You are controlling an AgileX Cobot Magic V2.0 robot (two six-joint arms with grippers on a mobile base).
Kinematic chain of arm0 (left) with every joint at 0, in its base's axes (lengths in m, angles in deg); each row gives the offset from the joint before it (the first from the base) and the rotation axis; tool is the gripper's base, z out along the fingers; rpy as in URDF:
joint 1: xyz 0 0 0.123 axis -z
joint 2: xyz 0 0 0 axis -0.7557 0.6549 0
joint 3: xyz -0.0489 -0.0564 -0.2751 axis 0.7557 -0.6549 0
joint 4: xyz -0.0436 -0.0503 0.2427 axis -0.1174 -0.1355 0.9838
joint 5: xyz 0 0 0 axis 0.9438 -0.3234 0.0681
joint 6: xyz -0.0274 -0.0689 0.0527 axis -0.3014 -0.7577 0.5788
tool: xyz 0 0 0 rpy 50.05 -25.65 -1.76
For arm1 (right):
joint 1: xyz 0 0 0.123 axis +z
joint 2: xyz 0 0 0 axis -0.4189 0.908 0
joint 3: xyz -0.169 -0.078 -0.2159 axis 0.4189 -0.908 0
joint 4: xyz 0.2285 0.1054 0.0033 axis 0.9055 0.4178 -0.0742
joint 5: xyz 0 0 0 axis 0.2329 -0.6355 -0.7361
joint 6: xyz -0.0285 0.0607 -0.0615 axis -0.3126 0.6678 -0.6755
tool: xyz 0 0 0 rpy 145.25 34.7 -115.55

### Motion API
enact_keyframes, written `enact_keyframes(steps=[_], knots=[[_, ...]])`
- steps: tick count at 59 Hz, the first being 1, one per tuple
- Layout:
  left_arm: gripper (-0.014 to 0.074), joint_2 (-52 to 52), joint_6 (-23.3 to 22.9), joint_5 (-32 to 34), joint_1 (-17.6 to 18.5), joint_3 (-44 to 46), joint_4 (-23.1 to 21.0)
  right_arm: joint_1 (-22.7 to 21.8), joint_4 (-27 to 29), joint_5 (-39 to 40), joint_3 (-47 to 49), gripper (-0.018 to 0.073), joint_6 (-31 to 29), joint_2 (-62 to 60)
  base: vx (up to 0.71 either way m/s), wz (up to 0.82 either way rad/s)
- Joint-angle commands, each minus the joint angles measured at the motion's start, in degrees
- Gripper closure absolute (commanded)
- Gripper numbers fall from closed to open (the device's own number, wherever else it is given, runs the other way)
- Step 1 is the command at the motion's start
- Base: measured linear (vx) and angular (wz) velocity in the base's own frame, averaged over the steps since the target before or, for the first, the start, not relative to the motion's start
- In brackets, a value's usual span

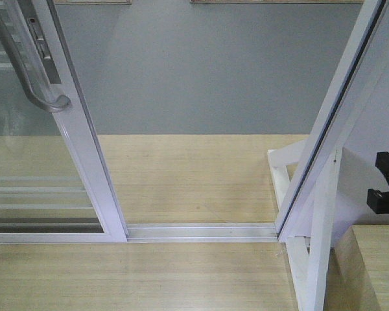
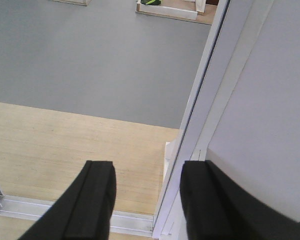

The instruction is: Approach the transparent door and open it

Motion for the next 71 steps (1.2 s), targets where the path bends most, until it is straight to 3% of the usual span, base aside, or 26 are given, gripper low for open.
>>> enact_keyframes(steps=[1,30,39,47,49,64,71], knots=[[0.0603,0.4,0.0,4.1,0.1,-1.3,0.0,-0.3,-0.7,3.9,1.6,0.0183,0.0,0.0,0.0,0.0],[0.0603,0.4,0.0,4.1,0.1,-1.3,0.0,-1.0,-0.5,3.1,1.6,0.0195,-0.5,-2.1,0.0,0.0],[0.0603,0.4,0.0,4.1,0.1,-1.3,0.0,-7.8,8.0,1.6,1.6,0.0328,-7.0,-8.0,0.0,0.0],[0.0603,0.4,0.0,4.1,0.1,-1.3,0.0,-12.6,8.9,0.6,1.2,0.0523,-14.3,-13.6,0.0,0.0],[0.0602,0.4,0.0,4.1,0.1,-1.3,0.0,-13.0,8.8,1.0,0.3,0.0576,-15.2,-14.8,0.0,0.0],[0.0602,0.4,0.0,4.1,0.1,-1.3,0.0,-13.5,15.4,11.9,-16.8,0.057,-15.6,-28.8,0.0,0.0],[0.0602,0.4,0.0,4.1,0.1,-1.3,0.0,-13.5,15.9,18.0,-26.2,0.0567,-15.6,-36.4,0.0,0.0]])
